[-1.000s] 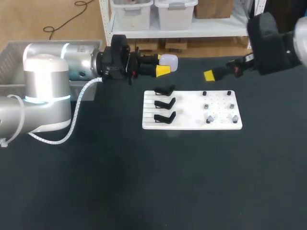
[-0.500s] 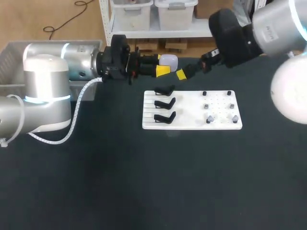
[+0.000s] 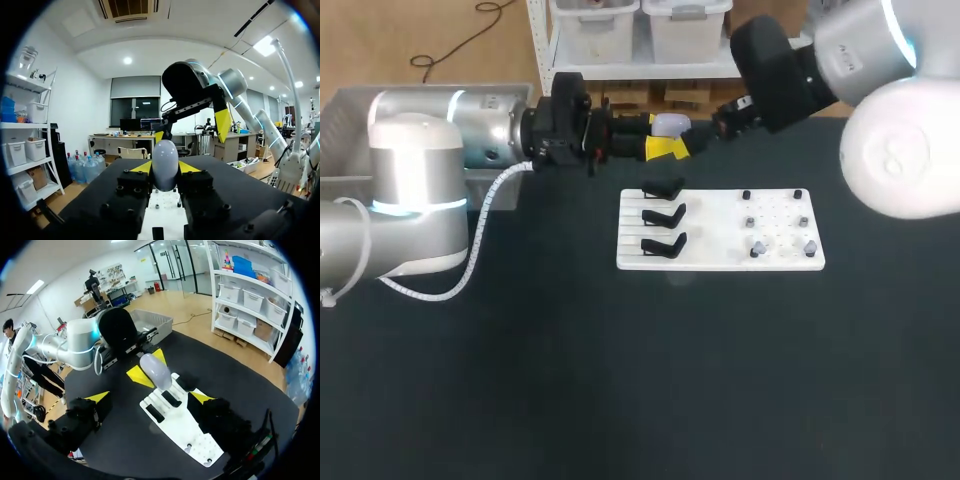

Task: Pick up each earbud case from the left stands, insert the matching earbuds, close the lid, and place the case in the box.

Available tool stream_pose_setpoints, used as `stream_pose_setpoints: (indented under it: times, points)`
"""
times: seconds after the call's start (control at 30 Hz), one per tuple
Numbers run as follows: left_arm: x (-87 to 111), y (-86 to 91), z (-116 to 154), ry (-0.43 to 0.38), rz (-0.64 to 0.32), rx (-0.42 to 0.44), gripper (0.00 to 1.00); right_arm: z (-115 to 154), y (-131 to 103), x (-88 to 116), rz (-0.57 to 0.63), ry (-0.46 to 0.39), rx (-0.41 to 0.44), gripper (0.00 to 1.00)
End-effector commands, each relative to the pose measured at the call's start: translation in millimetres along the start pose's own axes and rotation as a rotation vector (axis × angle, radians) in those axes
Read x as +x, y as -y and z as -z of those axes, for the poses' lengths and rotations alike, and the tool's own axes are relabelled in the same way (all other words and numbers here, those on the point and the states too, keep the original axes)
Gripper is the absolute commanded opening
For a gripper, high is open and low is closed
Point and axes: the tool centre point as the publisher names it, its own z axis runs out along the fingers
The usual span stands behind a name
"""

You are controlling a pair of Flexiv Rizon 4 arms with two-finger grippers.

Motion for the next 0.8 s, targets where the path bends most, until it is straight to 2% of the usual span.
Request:
stream_pose_setpoints:
  times: [0.03,0.8]
  points:
    - [0.2,1.2,0,0.0,-0.001,-0.004,0.0,-7,4,-6,-0.001,-0.006,-0.008,1.0]
    - [0.2,1.2,0,0.0,-0.001,-0.004,0.0,-19,25,-14,-0.033,-0.003,0.031,1.0]
